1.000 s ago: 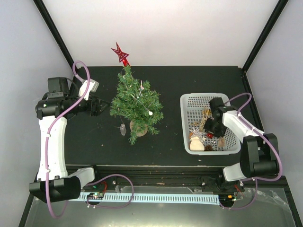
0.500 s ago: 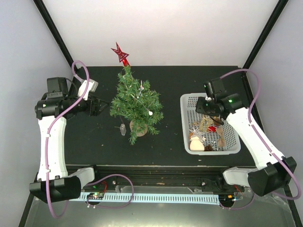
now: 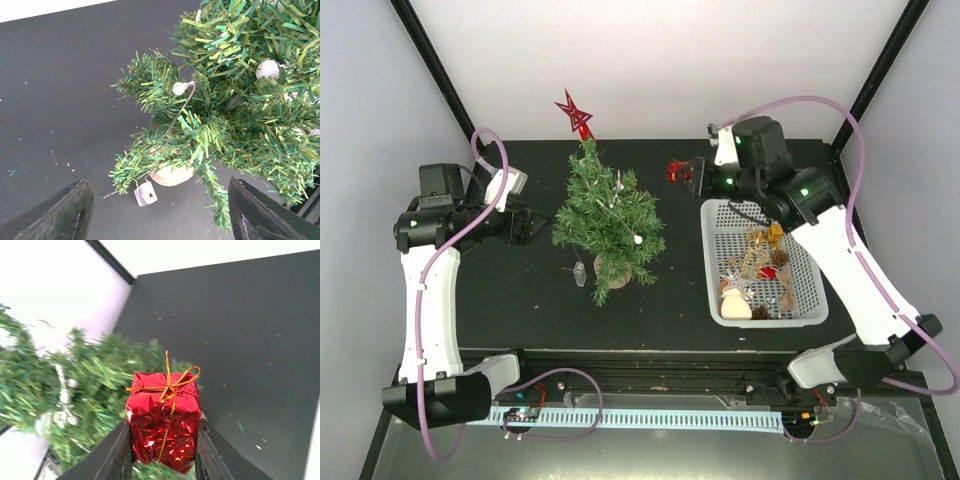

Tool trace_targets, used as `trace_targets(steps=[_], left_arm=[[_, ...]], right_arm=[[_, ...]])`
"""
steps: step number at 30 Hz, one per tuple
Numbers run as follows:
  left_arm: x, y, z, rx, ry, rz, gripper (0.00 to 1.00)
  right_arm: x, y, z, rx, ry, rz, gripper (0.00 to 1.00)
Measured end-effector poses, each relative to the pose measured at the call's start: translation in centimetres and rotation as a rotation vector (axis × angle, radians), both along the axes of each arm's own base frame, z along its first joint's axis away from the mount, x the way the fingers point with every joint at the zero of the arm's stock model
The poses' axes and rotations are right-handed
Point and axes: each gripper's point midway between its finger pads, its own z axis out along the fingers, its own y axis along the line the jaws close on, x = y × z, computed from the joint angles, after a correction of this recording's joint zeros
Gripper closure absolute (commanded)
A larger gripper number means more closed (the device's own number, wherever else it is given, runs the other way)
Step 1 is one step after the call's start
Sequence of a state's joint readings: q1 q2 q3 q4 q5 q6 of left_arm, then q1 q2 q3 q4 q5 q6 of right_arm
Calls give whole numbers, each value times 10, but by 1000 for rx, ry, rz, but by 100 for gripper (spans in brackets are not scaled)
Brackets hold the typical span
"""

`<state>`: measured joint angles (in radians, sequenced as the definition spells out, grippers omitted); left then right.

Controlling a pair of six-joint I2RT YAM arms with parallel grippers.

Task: Decorate the small christmas tree

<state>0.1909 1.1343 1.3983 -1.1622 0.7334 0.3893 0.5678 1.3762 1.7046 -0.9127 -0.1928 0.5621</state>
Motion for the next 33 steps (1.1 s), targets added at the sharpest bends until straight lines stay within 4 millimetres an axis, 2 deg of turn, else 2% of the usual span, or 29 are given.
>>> trace_targets(steps=[4, 8, 11, 16, 21, 23, 28, 33], left_arm=[[-1, 0, 1, -1, -3, -1, 26], [-1, -1, 1, -2, -5, -2, 26], [-3, -1, 3, -1, -11, -3, 26], [-4, -1, 4, 0, -14, -3, 26], [-4, -1, 4, 0, -14, -3, 26], [-4, -1, 4, -1, -14, -3, 26], [-4, -3, 4, -12, -14, -13, 26], [-5, -4, 5, -19, -15, -18, 26]], right_arm=[[10, 33, 14, 53, -11, 86, 66], [10, 52, 8, 61, 13, 142, 66], [7, 58, 1, 52, 32, 163, 66], [-11, 51, -23, -2, 80, 175, 66], [-51, 41, -53, -57, 135, 216, 66], [-60, 36, -59, -65, 149, 220, 66], [-65, 39, -63, -67, 156, 232, 66], [-59, 45, -69, -69, 164, 232, 66]])
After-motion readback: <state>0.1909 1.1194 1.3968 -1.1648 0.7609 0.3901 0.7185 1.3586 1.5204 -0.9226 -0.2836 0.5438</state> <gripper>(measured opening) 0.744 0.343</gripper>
